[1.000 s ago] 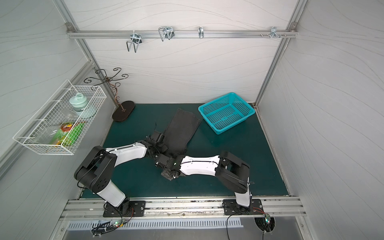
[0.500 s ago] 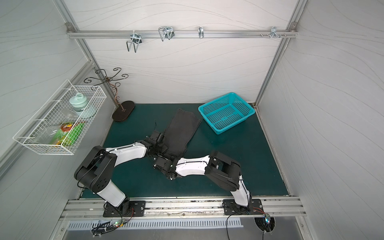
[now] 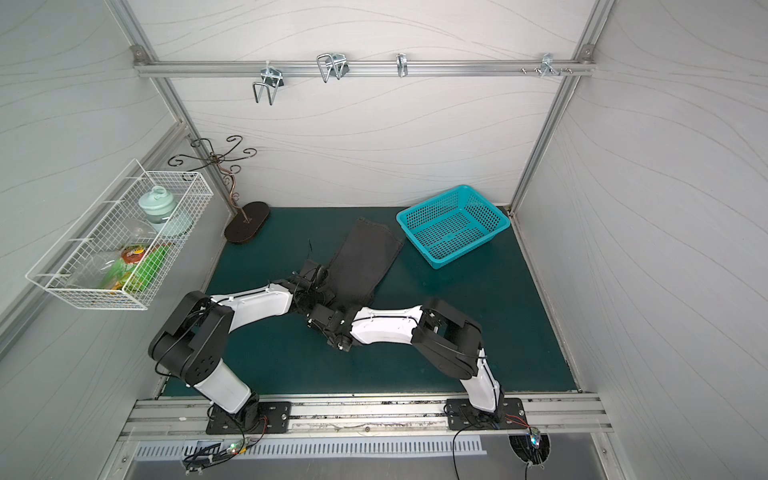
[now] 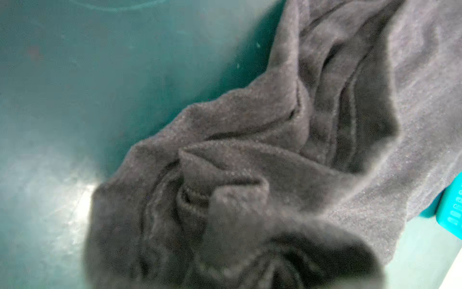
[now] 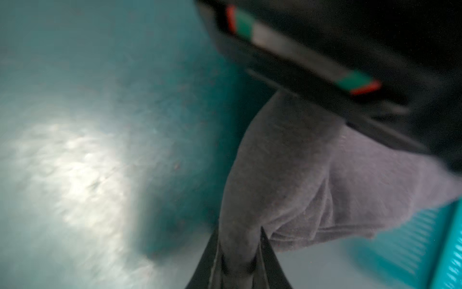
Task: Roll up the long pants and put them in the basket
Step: Roll the long pant at the center of the board.
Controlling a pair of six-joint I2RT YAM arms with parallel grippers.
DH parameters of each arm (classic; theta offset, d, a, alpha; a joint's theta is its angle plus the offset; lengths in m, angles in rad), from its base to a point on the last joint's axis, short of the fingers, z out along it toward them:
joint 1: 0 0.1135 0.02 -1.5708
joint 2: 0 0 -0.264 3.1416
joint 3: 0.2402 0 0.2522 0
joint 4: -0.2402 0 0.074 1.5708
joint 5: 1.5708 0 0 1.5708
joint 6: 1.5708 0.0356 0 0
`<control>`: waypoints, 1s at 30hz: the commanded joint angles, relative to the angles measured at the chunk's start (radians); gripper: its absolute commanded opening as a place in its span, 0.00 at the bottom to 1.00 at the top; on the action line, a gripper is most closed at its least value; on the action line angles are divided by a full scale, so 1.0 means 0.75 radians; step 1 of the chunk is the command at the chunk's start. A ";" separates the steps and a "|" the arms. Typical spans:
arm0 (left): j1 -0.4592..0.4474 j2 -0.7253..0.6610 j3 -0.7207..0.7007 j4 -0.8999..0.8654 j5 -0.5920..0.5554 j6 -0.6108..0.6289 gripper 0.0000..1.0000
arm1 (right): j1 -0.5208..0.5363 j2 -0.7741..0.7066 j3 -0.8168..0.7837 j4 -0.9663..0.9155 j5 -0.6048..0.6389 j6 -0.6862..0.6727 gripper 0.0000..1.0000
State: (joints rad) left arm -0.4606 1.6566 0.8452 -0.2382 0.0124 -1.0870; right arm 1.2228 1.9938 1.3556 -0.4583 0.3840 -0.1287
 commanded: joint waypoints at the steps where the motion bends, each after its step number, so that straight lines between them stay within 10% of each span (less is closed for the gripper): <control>1: -0.039 0.064 0.027 -0.210 0.124 0.063 0.18 | -0.081 -0.033 0.047 -0.137 -0.340 0.003 0.00; 15: -0.037 0.040 0.184 -0.617 -0.066 0.041 0.60 | -0.230 -0.056 0.050 -0.212 -0.730 -0.003 0.00; 30: 0.034 -0.080 0.296 -0.882 -0.366 -0.013 0.75 | -0.257 0.035 0.020 -0.267 -0.747 0.076 0.00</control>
State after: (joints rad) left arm -0.4480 1.6112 1.0348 -0.8013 -0.2100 -1.1019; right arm 1.0603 1.9762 1.3800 -0.5808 -0.2199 -0.1467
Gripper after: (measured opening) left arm 0.745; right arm 0.181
